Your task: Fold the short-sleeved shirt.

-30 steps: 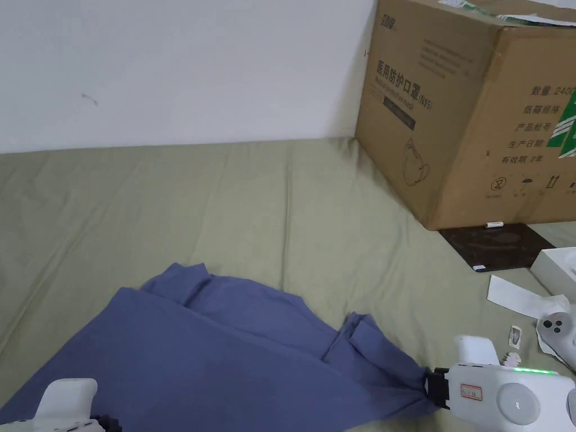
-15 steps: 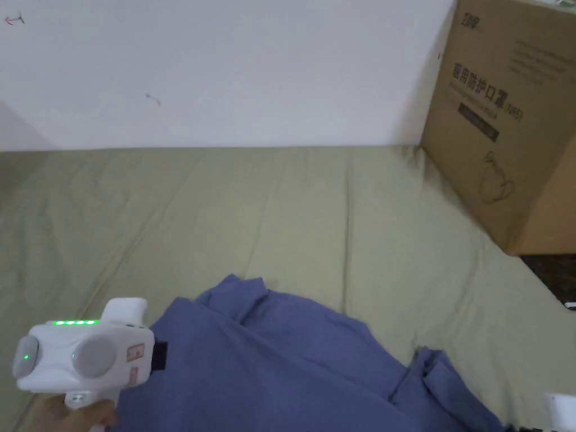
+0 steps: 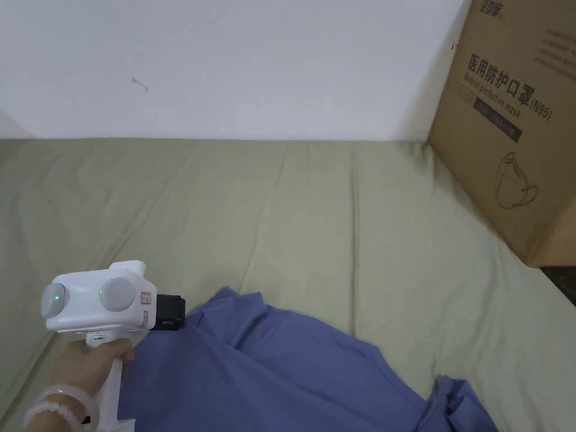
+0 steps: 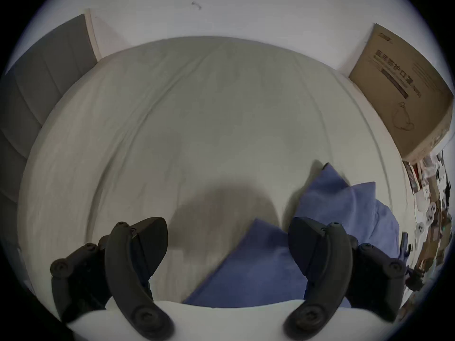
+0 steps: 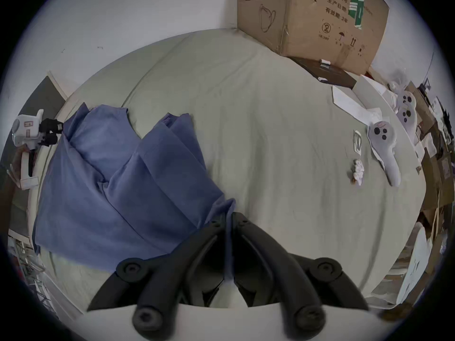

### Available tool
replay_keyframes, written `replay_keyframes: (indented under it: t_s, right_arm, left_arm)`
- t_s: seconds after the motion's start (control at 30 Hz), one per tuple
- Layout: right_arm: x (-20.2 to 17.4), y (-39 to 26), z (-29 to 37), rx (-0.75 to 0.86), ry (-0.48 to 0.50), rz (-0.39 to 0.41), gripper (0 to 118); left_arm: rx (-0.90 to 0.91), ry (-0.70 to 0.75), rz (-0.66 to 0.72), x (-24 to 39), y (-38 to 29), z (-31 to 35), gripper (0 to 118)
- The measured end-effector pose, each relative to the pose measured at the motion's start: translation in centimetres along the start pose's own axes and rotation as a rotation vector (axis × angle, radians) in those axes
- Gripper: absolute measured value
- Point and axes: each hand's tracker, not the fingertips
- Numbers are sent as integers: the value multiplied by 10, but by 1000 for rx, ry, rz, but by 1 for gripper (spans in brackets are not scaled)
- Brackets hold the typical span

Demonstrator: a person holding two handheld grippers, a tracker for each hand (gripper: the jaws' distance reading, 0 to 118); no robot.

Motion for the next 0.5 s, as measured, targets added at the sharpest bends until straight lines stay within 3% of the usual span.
replay_keyframes:
  t_s: [0.1,0.13,0.2,0.3,0.37,0.4,0.5]
  right_arm:
    - [-2,0,-4,-4,-2,-2,4]
    - [-2,-1,-5,-6,-3,-2,4]
    - [-4,-1,-7,-10,-7,-4,4]
    - [-4,-1,-7,-12,-9,-12,4]
    - [-4,-2,-6,-9,-4,-28,4]
    - [-2,-2,-6,-8,0,-47,4]
    - [5,-3,-4,-9,31,-138,4]
  left_arm:
    - [-31,9,-57,7,-12,-13,101]
    - [-5,44,-103,12,-16,-13,98]
    - [18,50,-60,15,-17,-6,87]
    - [46,137,-124,26,-19,5,39]
    - [50,188,-241,38,-25,6,2]
    - [50,226,-279,40,-28,5,2]
    - [28,139,-188,27,-23,9,2]
